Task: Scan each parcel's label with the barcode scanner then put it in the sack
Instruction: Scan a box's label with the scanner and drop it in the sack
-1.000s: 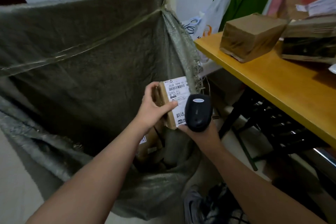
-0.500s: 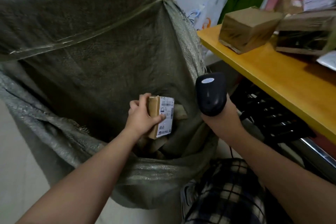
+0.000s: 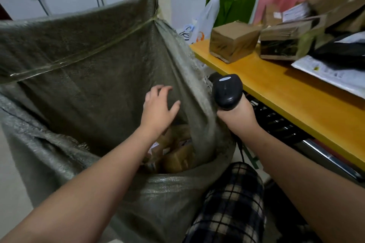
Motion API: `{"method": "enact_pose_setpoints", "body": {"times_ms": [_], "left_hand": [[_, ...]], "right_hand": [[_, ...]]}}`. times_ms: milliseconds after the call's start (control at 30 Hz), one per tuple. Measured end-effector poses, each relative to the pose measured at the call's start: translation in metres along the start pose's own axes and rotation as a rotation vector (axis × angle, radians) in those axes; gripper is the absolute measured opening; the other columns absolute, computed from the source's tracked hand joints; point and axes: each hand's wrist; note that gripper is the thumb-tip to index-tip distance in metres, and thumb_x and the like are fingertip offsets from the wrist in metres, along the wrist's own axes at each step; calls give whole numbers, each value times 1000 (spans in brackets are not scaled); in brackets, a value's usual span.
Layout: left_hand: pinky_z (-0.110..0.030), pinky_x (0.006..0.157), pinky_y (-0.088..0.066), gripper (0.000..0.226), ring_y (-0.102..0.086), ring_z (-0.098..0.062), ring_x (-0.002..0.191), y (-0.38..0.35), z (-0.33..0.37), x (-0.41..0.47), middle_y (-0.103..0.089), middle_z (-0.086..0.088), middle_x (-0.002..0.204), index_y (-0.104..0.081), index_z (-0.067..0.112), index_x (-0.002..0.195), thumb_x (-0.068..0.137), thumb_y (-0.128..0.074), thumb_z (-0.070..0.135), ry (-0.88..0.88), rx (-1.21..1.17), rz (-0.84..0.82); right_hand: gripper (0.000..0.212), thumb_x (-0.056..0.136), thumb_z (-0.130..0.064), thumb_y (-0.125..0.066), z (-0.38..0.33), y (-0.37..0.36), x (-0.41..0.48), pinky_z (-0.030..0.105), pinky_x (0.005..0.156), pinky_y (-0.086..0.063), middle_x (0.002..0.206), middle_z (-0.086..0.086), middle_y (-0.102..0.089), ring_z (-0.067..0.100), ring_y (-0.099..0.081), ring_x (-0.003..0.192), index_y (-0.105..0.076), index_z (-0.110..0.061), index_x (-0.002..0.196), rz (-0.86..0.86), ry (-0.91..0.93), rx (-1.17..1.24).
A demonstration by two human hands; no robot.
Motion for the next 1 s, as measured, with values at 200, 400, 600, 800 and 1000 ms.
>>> {"method": "enact_pose_setpoints", "body": {"times_ms": [200,400,600,800,1000], "left_hand": [[-37,107,-31,50,-35,-24,128,12,67,28,-42,-5,135,-46,19,136,90,-60,35,-215,-76,31],[-41,108,-30,60,-34,-32,129,-19,119,79,-37,-10,139,-40,17,139,88,-61,40,-295,-40,-33],[-49,117,-16,81,-9,-40,143,-46,155,154,-5,-21,157,-21,25,151,85,-59,54,-210,75,-84],[-48,115,-25,87,-23,-41,138,-61,152,187,-13,-20,152,-24,31,149,77,-67,54,-70,-100,-88],[-49,108,-29,76,-25,-36,131,-54,154,141,-22,-13,144,-40,24,136,71,-73,48,-71,-194,61]], "right_hand": [[31,74,-15,-75,-19,41,16,38,64,-55,78,7,-66,22,-67,69,-63,-5,101,94,-11,78],[14,78,-9,-73,-38,82,38,37,55,-52,58,4,-54,18,-55,48,-60,-10,75,153,-31,247],[16,80,-17,-73,-44,105,67,40,57,-55,54,6,-55,25,-59,51,-61,-10,75,143,-113,233],[15,82,-15,-72,-40,117,71,36,54,-55,60,11,-56,24,-58,51,-62,-4,83,132,-147,256],[23,82,-10,-72,-35,129,44,36,54,-51,65,12,-54,24,-56,53,-63,4,98,138,-109,300]]}}
Point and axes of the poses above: each hand's wrist, its own x-axis towards the middle knuckle, its own y-axis out of the back of the hand, z = x × y
